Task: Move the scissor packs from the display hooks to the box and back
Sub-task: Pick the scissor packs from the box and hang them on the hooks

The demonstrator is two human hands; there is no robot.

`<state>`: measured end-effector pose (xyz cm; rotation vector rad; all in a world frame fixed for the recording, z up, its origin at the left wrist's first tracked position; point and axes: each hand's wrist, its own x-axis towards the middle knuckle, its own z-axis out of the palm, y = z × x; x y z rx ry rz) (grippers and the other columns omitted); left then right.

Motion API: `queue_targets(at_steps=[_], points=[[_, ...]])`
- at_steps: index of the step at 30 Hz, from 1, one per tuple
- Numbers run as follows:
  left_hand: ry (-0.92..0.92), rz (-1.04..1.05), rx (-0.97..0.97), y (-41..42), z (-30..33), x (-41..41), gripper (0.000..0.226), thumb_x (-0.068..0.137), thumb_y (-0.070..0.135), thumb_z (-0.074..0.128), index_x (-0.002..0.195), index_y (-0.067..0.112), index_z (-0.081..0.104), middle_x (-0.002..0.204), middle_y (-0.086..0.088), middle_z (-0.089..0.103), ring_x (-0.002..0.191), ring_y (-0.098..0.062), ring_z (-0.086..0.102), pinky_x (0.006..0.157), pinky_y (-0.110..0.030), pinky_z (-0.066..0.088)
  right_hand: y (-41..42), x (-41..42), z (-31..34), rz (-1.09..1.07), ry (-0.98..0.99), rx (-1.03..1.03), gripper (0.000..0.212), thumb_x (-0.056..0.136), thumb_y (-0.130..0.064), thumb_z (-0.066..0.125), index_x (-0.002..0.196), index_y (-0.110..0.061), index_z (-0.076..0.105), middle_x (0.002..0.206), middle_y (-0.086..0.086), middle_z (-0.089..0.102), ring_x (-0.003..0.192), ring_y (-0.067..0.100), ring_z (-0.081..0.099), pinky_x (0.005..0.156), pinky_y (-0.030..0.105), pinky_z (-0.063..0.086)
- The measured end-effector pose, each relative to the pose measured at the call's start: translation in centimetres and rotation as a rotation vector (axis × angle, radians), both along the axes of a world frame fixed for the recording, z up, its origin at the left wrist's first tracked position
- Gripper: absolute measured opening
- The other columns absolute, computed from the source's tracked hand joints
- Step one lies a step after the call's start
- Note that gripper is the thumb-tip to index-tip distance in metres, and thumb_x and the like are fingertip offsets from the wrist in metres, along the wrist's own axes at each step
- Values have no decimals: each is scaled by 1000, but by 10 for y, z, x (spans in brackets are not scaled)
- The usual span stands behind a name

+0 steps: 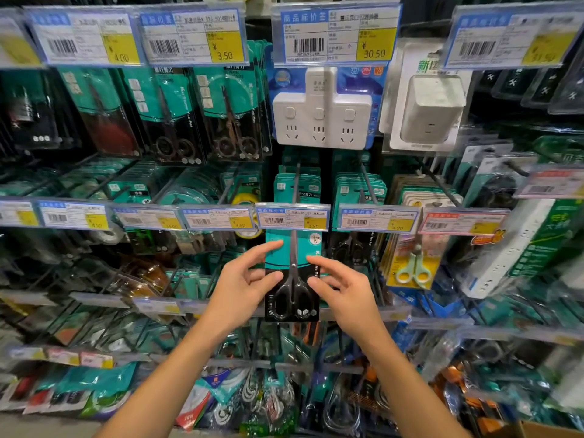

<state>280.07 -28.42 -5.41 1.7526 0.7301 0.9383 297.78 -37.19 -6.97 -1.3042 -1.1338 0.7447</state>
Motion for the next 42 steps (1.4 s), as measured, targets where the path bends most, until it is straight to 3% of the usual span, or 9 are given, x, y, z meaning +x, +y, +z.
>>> queue_targets(at_steps=[6, 10, 19, 24, 30, 34, 37, 40, 42], points=[[244, -25, 120, 1, -14, 0, 65, 87, 26, 72, 135, 58, 41, 132, 11, 61, 112, -10, 62, 95, -39, 53, 12, 5, -3, -37, -11, -9, 32, 89, -9, 67, 116, -26, 68, 98, -5, 75, 84, 17, 71, 80, 22, 56], [280, -18, 118, 15, -18, 4, 72, 86, 12, 72, 131, 61, 43, 109, -11, 63, 77, -33, 61, 77, -47, 56, 23, 6, -2, -69, -41, -4, 32, 88, -8, 68, 113, -28, 69, 93, 0, 75, 80, 21, 70, 79, 27, 58], [226, -65, 61, 9, -16, -4, 77, 87, 9, 72, 132, 63, 41, 111, -20, 59, 77, -42, 56, 71, -41, 52, 15, 5, -7, -45, -8, 2, 31, 88, -9, 68, 114, -26, 69, 74, -9, 72, 67, 5, 63, 70, 19, 51], [173, -113, 39, -1, -6, -14, 88, 85, 5, 72, 139, 62, 31, 82, -11, 40, 70, -21, 39, 67, -31, 43, 4, 5, -5, 13, 40, 48, 31, 88, -9, 68, 114, -25, 69, 101, -3, 74, 77, 12, 67, 73, 20, 53], [140, -135, 37, 0, 2, -15, 89, 82, 5, 76, 137, 62, 35, 79, -1, 58, 70, -12, 51, 75, -27, 49, 4, 3, 0, 21, 82, 52, 32, 87, -4, 68, 109, -28, 69, 98, 4, 75, 84, 34, 68, 80, 36, 57], [176, -118, 72, -4, 1, -16, 85, 81, 11, 78, 136, 60, 38, 95, -23, 64, 89, -35, 64, 89, -41, 56, -2, 1, -1, -3, 97, 52, 32, 86, -6, 69, 108, -29, 70, 96, 1, 74, 81, 26, 69, 75, 23, 56], [175, -133, 25, 2, -3, -12, 83, 82, 9, 77, 138, 58, 38, 90, -15, 56, 81, -40, 57, 84, -50, 52, 2, 1, 0, -20, 87, 35, 32, 86, -6, 69, 108, -28, 69, 92, 0, 75, 78, 16, 69, 75, 22, 56], [131, -132, -8, 7, -3, -9, 85, 81, 3, 77, 136, 58, 41, 83, -22, 53, 75, -26, 48, 75, -40, 49, 7, 1, 4, -33, 85, 24, 32, 86, -4, 68, 107, -29, 70, 89, -2, 76, 78, 20, 69, 75, 24, 57], [116, -135, -30, 5, -2, -10, 85, 81, 1, 75, 135, 57, 42, 73, -8, 46, 69, -20, 42, 69, -31, 44, 6, 1, 2, -40, 78, 21, 31, 87, -6, 69, 110, -27, 70, 89, 6, 75, 81, 28, 69, 76, 28, 57]])
